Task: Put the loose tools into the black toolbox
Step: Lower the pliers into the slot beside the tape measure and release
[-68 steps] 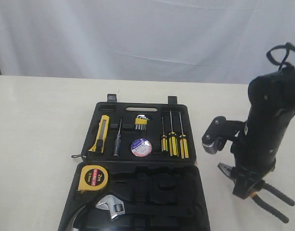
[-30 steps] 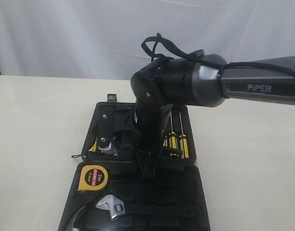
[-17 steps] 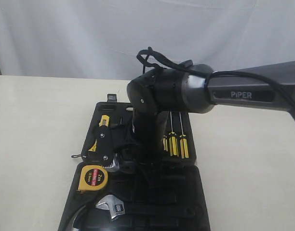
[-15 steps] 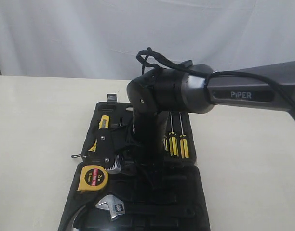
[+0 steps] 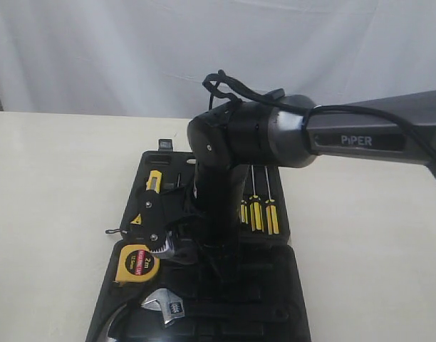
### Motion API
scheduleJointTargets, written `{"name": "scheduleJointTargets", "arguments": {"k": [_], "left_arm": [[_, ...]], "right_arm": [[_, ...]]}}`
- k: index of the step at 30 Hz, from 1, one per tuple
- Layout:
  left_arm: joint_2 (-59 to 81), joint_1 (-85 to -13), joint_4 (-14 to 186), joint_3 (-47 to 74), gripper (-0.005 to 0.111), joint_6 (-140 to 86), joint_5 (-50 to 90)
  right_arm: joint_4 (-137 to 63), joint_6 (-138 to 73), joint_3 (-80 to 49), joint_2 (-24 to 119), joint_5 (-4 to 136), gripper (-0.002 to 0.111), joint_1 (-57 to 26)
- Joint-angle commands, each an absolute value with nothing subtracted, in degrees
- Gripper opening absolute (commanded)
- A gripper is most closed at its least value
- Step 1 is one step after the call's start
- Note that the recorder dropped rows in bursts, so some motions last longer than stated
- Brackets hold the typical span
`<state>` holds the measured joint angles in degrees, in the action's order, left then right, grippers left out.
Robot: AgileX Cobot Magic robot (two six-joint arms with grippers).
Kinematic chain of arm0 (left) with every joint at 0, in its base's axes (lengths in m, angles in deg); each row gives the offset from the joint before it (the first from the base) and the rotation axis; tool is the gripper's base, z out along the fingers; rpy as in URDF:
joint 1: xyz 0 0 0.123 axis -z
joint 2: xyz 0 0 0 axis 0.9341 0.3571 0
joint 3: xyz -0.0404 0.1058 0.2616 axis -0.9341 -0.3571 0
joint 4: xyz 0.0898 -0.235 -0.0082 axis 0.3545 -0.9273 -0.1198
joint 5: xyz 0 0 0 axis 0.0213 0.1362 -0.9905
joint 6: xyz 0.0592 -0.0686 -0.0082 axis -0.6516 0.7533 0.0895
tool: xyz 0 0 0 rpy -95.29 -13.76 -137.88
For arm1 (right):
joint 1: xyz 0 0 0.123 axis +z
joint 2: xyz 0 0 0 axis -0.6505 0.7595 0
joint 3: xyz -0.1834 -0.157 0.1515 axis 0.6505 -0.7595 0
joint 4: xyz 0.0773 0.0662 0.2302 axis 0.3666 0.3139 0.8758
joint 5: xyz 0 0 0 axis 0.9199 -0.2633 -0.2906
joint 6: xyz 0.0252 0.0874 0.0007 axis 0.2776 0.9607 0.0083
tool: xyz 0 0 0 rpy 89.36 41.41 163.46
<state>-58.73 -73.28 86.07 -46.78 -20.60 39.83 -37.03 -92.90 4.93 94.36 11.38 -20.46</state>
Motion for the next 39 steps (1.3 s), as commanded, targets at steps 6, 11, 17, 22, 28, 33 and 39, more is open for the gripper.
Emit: {"name": "scheduleJointTargets", "arguments": {"k": [6, 11, 17, 22, 28, 33, 39], "left_arm": [[-58.81, -73.01, 86.07, -46.93, 0.000, -20.27, 39.52], [-58.81, -73.01, 86.07, -46.93, 0.000, -20.27, 39.52], [-58.81, -73.01, 86.07, -46.93, 0.000, -20.27, 39.52], [-58.81, -73.01, 86.07, -46.93, 0.000, -20.27, 39.52], [-58.81, -73.01, 86.07, -46.93, 0.000, -20.27, 39.52], [-58.81, -73.01, 86.07, -46.93, 0.000, -20.27, 39.52], [-58.81, -73.01, 86.07, -46.93, 0.000, -20.27, 39.52]], "right_arm": [[-35.56, -89.54, 5.38, 95.60, 8.95, 0.023, -20.46], [-35.35, -89.54, 5.38, 97.26, 10.36, 0.023, -20.46], [-35.35, -89.54, 5.38, 98.07, 10.90, 0.023, -20.46], [-35.35, -89.25, 5.38, 98.07, 11.54, 0.023, -20.46], [-35.35, -86.18, 5.38, 98.07, 11.86, 0.031, -20.46], [-35.35, -84.78, 5.38, 98.07, 11.86, 0.062, -20.46], [-35.35, -83.52, 5.38, 97.26, 11.86, 0.063, -20.46]]}}
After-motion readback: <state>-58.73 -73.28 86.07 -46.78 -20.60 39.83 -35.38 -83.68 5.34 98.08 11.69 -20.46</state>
